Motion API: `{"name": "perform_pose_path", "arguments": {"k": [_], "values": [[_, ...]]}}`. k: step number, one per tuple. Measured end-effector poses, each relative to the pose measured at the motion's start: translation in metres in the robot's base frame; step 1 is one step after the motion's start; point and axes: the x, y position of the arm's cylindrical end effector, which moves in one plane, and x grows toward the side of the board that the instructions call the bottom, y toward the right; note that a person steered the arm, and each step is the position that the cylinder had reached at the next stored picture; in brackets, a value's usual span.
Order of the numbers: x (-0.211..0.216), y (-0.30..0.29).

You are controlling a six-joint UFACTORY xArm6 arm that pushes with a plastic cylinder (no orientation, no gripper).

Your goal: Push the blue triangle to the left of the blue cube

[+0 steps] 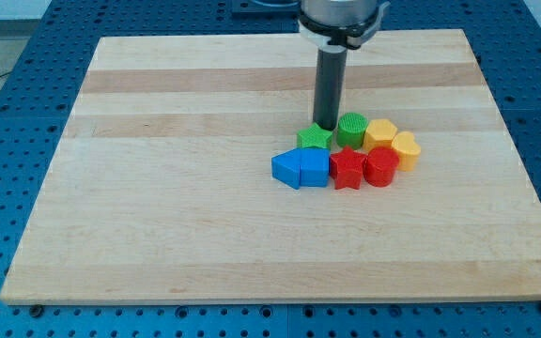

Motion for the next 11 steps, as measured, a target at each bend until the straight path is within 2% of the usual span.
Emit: {"name": "perform_pose_path", "arguments": {"k": [2, 3, 5, 7, 9, 11], "values": [[0.004, -0.096], [0.026, -0.115], [0.069, -0.11], [0.072, -0.061], [0.079, -0.045], [0.096, -0.092]]}}
